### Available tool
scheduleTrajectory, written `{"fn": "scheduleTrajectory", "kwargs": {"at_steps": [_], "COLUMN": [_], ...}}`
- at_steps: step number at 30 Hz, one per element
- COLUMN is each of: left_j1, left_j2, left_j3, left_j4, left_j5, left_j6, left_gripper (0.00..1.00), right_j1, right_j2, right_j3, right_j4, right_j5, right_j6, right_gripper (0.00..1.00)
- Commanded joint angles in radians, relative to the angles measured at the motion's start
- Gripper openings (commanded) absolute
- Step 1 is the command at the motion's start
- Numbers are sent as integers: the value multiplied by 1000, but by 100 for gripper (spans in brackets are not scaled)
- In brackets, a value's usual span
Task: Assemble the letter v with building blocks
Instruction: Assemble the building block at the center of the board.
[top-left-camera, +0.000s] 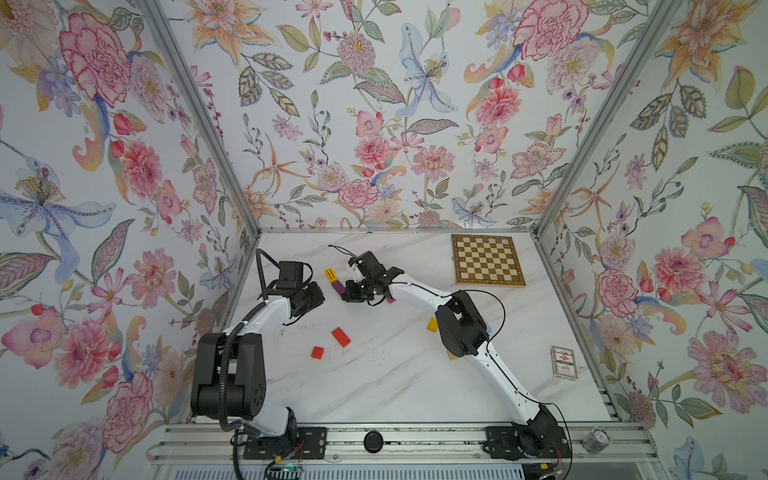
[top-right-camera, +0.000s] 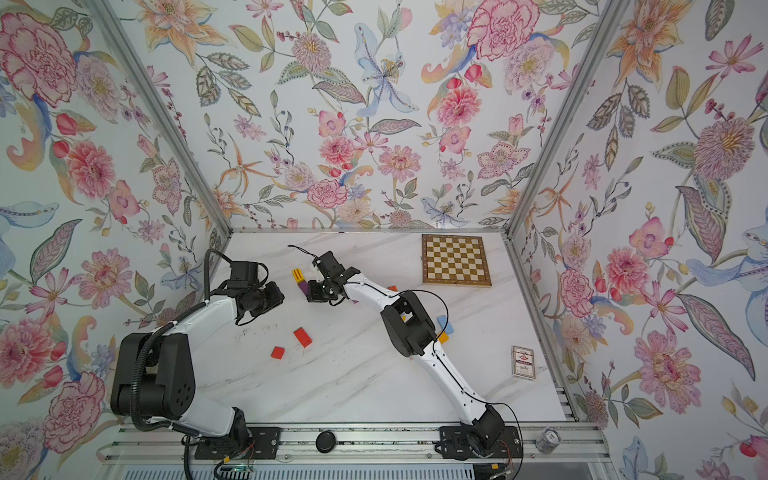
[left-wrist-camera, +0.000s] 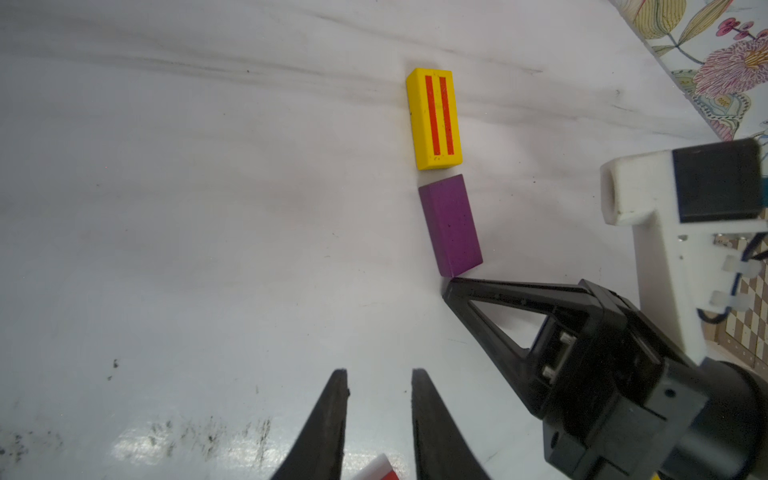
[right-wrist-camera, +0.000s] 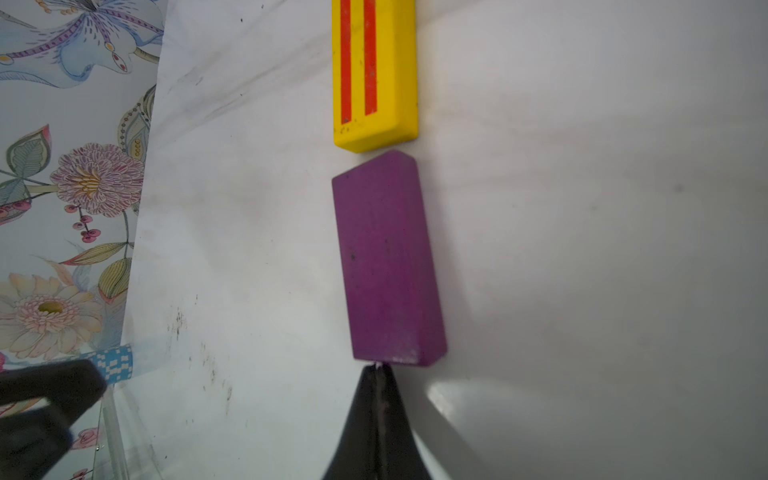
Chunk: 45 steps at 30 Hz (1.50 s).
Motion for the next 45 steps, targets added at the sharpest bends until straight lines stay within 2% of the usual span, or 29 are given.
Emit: {"fn": "scheduleTrajectory", "kwargs": {"at_steps": [1,9,33,39,45], "left_j1": [9,10,10,10,8], "left_j2": [6,1,2,-21,-96], "left_j3": [-11,-20,-23,-23,-44], "left_j4": [7,11,10,-14,-73], "left_j5": [12,14,17,10,-31], "left_j6": [-17,-18,-20,-19,-8], "left_gripper": [30,30,30,30,35], "right_j1": [4,-14,-26,-27,-18], "right_j2": [24,39,91,47,-56], "right_j3": [-10,13,83,25,-94], "right_j4": [-12,-9,-9,-11,-9], "right_j5": [2,30,13,5,0], "right_j6": [10,18,31,23,-3], "right_gripper": [2,2,3,3,4]}}
